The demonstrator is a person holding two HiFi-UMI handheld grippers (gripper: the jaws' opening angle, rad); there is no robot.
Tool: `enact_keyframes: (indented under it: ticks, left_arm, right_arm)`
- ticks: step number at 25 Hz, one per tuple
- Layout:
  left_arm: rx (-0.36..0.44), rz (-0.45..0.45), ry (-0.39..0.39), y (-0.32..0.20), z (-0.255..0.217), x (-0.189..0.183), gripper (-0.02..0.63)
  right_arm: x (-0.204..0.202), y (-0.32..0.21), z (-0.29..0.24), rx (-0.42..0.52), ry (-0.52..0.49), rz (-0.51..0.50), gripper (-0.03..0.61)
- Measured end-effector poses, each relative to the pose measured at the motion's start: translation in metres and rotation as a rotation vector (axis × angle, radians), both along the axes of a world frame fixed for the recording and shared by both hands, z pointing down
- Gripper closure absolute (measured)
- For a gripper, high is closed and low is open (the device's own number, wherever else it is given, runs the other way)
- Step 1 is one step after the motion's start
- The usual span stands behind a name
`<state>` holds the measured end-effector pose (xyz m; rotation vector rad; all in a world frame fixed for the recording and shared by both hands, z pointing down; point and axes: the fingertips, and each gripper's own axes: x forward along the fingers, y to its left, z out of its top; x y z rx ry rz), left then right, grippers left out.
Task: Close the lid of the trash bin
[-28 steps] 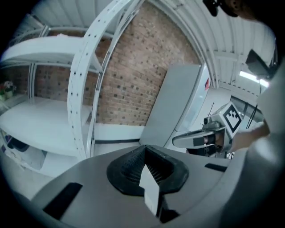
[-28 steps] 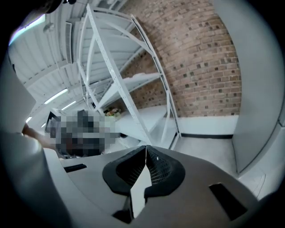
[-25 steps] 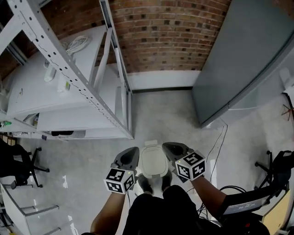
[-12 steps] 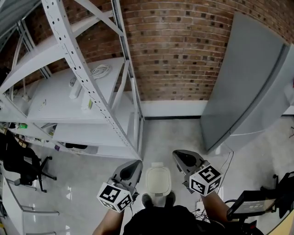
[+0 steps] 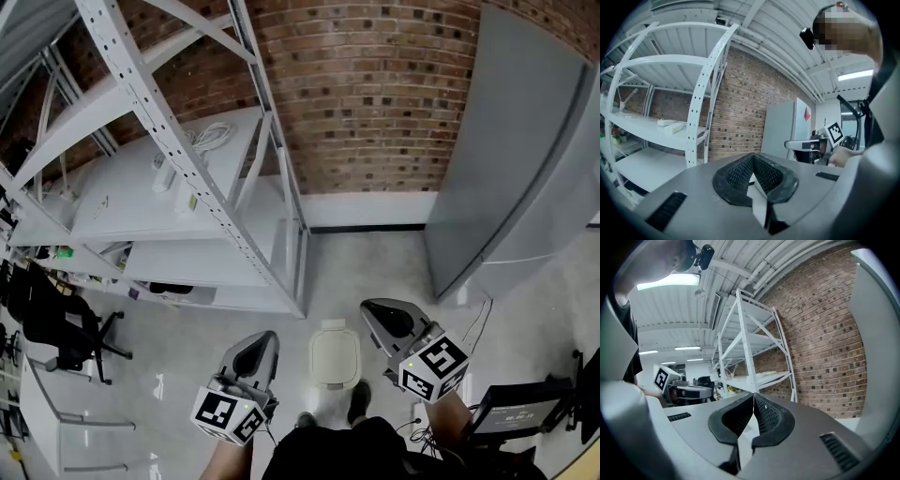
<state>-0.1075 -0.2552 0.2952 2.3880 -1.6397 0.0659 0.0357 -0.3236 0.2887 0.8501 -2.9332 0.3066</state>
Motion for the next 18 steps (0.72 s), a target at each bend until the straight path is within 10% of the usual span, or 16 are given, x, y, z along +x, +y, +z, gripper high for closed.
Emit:
enact_keyframes:
  ticks: [18]
  left_arm:
    - [0.099, 0.058, 0.068, 0.217, -0.013, -0.086, 0.615]
  right_arm:
    - [-0.048, 0.222, -0.016, -0.006, 0.04, 0.168, 0.571]
